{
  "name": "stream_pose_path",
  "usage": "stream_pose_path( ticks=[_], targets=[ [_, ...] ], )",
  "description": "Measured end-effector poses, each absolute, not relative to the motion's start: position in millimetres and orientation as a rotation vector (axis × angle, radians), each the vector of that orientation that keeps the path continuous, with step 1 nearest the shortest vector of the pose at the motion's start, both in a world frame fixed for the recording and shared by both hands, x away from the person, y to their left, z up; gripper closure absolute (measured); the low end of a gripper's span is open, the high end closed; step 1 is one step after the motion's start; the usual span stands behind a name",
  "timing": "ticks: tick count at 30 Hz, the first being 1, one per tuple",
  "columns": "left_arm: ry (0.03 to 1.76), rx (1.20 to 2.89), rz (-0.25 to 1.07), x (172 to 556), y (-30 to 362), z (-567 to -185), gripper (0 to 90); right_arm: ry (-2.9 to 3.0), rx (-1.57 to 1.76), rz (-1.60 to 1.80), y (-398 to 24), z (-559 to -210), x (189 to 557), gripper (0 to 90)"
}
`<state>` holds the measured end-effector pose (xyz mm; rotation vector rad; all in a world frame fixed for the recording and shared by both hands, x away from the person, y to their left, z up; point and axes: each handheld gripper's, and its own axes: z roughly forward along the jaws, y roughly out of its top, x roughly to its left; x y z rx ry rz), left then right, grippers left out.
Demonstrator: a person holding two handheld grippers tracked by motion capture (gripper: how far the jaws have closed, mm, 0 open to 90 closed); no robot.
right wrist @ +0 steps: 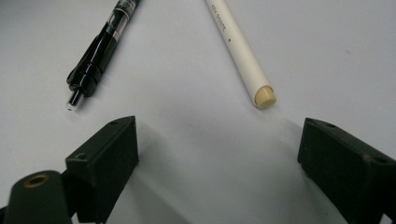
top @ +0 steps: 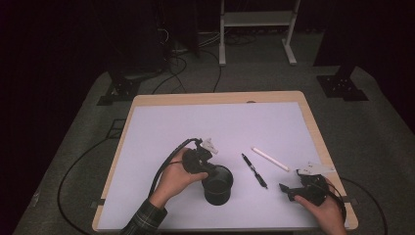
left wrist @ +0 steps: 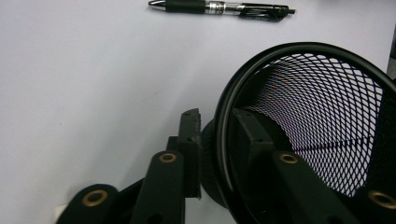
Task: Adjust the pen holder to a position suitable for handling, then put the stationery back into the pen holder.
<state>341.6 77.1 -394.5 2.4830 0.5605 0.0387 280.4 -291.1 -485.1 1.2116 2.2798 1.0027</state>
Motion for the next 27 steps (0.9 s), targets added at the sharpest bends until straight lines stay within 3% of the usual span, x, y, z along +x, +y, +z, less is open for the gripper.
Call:
stream_pose_path(
  ticks=[2,4,7,15,27],
  targets=[
    [0.557,2.489,0.046,341,78,-393,69.3,2.28,1.212,1.003,-291,-485,280,11.4],
    [0.551,2.486,0.064,340,79,-391,59.6,2.28,1.212,1.002,-291,-485,280,11.4],
    [0.554,2.474,0.068,340,80,-389,55.3,2.28,1.212,1.002,-291,-485,280,11.4],
    [0.56,2.443,0.08,337,87,-381,33.8,2.28,1.214,1.003,-291,-485,281,11.4],
    [0.555,2.378,0.095,329,101,-371,19.2,2.281,1.214,1.003,-291,-485,281,11.4]
  ],
)
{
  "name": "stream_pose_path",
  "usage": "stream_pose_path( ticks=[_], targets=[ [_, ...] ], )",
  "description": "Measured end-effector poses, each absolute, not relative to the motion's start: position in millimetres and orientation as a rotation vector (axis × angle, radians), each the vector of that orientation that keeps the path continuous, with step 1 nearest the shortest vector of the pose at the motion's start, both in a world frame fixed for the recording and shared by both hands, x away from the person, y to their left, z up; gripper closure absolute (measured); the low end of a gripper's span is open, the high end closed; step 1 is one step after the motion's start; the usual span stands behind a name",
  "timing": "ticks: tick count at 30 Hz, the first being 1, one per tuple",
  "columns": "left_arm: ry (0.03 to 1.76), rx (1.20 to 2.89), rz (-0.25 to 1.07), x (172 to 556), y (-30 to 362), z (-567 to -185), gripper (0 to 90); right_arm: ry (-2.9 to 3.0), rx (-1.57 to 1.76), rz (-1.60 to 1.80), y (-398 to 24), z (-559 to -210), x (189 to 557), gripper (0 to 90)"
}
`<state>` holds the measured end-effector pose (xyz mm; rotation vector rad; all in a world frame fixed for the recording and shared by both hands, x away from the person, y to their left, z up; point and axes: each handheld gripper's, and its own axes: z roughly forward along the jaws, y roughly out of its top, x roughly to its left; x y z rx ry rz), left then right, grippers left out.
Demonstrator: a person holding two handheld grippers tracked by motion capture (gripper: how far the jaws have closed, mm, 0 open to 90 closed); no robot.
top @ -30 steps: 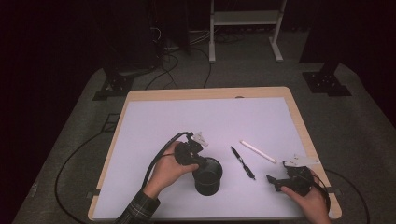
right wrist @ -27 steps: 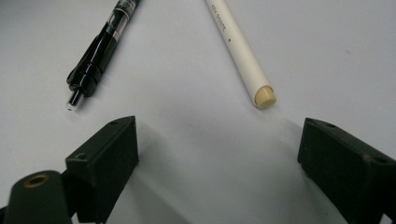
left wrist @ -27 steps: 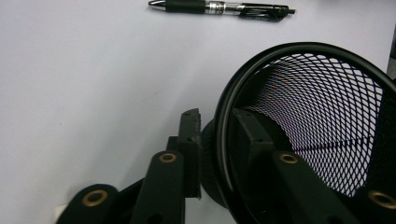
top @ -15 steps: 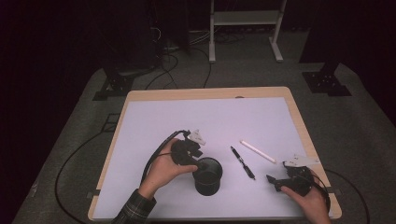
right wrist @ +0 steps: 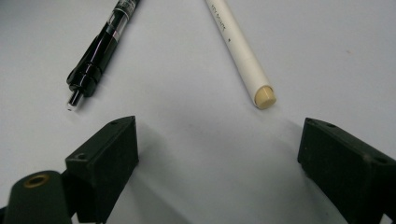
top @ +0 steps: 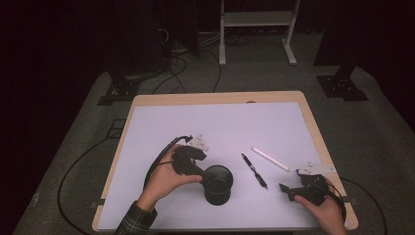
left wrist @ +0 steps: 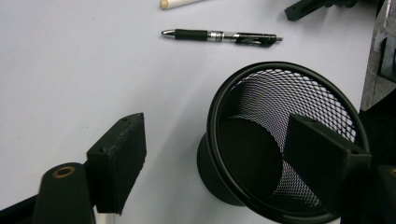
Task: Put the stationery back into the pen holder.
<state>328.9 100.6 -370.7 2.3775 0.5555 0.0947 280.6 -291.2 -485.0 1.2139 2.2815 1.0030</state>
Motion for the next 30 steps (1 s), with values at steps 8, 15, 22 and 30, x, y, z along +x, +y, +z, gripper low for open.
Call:
stream_pose_path(
  ticks=[8,15,22,30],
  targets=[
    [0.553,2.349,0.116,323,116,-369,15.6,2.282,1.214,1.003,-291,-485,281,11.3],
    [0.566,2.335,0.128,317,131,-369,10.2,2.282,1.216,1.004,-291,-485,281,11.3],
    [0.6,2.301,0.169,313,148,-371,9.9,2.282,1.215,1.004,-291,-485,281,11.3],
    [0.633,2.291,0.19,309,164,-378,10.0,2.282,1.215,1.004,-291,-485,281,11.3]
  ],
)
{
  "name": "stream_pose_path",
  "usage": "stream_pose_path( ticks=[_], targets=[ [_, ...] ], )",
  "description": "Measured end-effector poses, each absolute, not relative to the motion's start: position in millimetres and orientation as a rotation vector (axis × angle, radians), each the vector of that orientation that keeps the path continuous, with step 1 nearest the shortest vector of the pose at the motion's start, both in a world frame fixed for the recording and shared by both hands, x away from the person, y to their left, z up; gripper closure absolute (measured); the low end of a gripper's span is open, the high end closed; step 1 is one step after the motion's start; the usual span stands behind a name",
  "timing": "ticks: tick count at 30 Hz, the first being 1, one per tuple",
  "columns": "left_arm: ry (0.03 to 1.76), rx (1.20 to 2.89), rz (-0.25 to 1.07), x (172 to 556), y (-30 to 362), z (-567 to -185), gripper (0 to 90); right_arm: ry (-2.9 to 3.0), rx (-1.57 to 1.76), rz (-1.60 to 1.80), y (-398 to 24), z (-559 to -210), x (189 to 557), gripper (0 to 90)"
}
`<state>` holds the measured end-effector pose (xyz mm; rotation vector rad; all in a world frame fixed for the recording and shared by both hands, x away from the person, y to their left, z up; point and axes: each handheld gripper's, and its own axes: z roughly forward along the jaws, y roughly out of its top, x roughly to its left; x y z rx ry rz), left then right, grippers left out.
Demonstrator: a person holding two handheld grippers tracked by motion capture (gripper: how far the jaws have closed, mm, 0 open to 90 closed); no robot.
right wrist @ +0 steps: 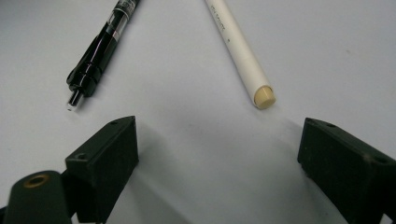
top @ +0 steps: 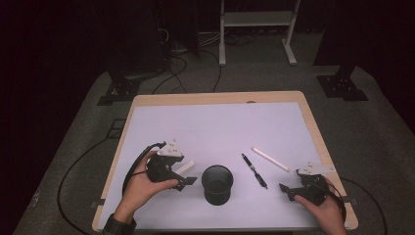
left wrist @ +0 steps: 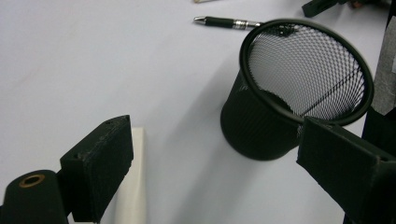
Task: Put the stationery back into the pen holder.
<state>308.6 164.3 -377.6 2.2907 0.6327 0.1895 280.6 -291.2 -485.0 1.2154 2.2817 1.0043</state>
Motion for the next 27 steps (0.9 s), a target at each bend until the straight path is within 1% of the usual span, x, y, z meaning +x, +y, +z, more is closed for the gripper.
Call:
stream_pose_path(
  ticks=[12,27],
  targets=[
    [0.728,2.264,0.222,301,200,-393,10.0,2.282,1.215,1.004,-291,-485,281,11.3],
    [0.815,2.253,0.257,292,229,-412,10.0,2.281,1.217,1.005,-291,-485,281,11.3]
  ],
)
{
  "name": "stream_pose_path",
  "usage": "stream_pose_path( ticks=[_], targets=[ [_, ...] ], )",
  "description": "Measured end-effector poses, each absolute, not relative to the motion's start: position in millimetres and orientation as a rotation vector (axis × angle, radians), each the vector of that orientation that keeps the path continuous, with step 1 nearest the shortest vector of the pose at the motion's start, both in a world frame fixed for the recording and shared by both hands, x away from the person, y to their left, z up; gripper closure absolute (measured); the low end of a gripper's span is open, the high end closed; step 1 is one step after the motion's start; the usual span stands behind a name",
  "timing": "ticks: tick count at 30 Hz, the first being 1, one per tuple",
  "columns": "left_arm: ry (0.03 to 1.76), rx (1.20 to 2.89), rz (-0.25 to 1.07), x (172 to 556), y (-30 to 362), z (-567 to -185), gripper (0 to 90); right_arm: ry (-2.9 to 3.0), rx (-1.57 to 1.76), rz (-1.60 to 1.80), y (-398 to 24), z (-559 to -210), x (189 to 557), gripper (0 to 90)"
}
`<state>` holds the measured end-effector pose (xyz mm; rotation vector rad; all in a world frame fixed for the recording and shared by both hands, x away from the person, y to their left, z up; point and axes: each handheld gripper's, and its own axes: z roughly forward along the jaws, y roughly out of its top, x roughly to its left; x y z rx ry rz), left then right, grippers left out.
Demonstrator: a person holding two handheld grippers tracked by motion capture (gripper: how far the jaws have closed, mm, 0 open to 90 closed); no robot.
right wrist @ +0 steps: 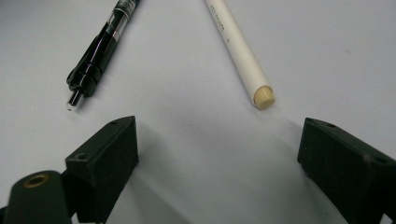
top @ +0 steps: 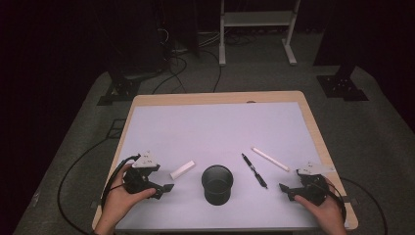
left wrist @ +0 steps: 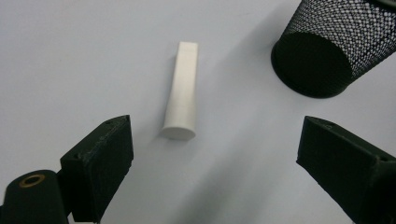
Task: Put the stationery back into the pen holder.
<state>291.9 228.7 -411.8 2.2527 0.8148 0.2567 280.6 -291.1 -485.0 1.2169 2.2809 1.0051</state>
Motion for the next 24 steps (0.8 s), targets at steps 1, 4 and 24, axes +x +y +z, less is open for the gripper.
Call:
stream_pose_path(
  ticks=[1,4,24],
  targets=[
    [0.815,2.253,0.257,292,229,-412,10.0,2.281,1.217,1.005,-291,-485,281,11.3],
    [0.831,2.252,0.272,290,236,-417,10.0,2.281,1.217,1.005,-291,-485,281,11.2],
    [0.841,2.252,0.383,291,263,-455,10.0,2.282,1.221,0.999,-291,-484,281,11.3]
  ],
)
